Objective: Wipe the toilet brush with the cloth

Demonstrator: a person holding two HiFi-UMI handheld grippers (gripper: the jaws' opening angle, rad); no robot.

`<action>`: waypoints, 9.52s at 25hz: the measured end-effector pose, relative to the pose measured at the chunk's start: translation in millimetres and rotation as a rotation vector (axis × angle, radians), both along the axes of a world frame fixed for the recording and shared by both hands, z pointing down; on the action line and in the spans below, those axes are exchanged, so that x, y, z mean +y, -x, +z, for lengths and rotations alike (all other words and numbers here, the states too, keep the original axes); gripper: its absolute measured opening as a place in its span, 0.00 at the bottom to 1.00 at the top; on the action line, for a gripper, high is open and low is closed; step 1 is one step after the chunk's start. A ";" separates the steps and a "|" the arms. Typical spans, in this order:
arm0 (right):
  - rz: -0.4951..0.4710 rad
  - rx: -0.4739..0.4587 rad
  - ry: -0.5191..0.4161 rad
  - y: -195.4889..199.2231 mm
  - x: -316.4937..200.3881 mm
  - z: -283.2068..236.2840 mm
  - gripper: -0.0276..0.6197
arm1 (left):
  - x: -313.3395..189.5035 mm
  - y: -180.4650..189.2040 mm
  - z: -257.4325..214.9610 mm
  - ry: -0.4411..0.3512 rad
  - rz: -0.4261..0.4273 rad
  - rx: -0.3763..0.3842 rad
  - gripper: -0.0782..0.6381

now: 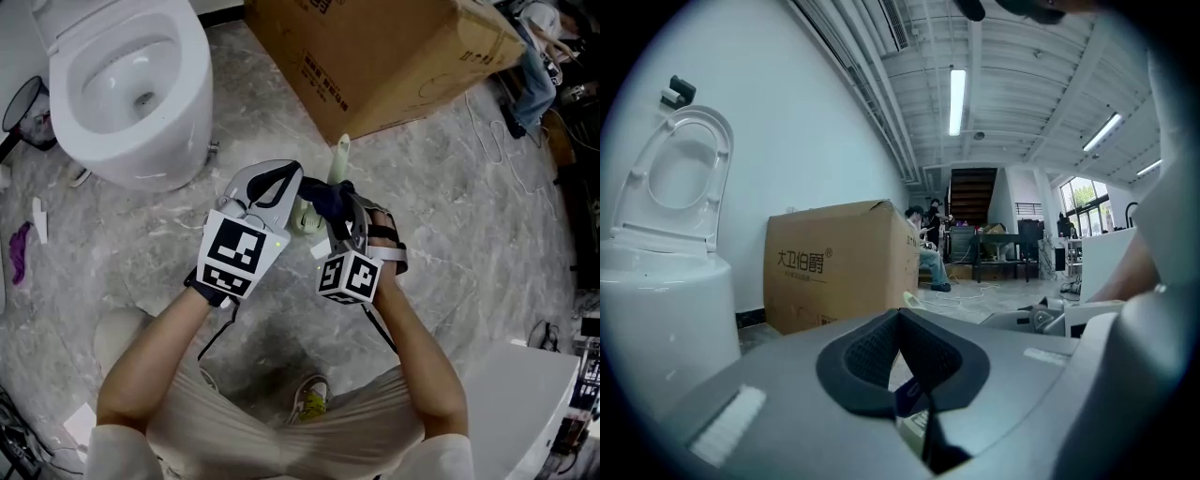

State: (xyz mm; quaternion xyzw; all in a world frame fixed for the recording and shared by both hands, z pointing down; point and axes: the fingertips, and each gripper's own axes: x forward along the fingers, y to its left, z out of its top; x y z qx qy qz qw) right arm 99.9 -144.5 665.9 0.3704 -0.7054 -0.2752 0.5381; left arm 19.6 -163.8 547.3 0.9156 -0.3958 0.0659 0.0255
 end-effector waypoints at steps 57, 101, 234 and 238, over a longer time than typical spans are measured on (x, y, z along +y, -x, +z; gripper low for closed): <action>-0.093 0.007 0.388 -90.1 23.2 131.0 0.29 | 11.4 -54.3 33.7 0.049 0.180 -0.150 0.11; 0.073 0.347 0.127 -43.1 -17.3 226.3 0.29 | 30.1 -22.5 102.6 0.236 0.204 -0.158 0.11; 0.090 -0.538 -0.063 12.8 50.0 -30.6 0.29 | 8.8 -8.9 20.1 -0.064 0.036 -0.179 0.11; 0.179 -0.498 -0.036 -3.7 75.8 -16.2 0.29 | 43.1 -1.3 41.0 0.038 -0.003 -0.187 0.11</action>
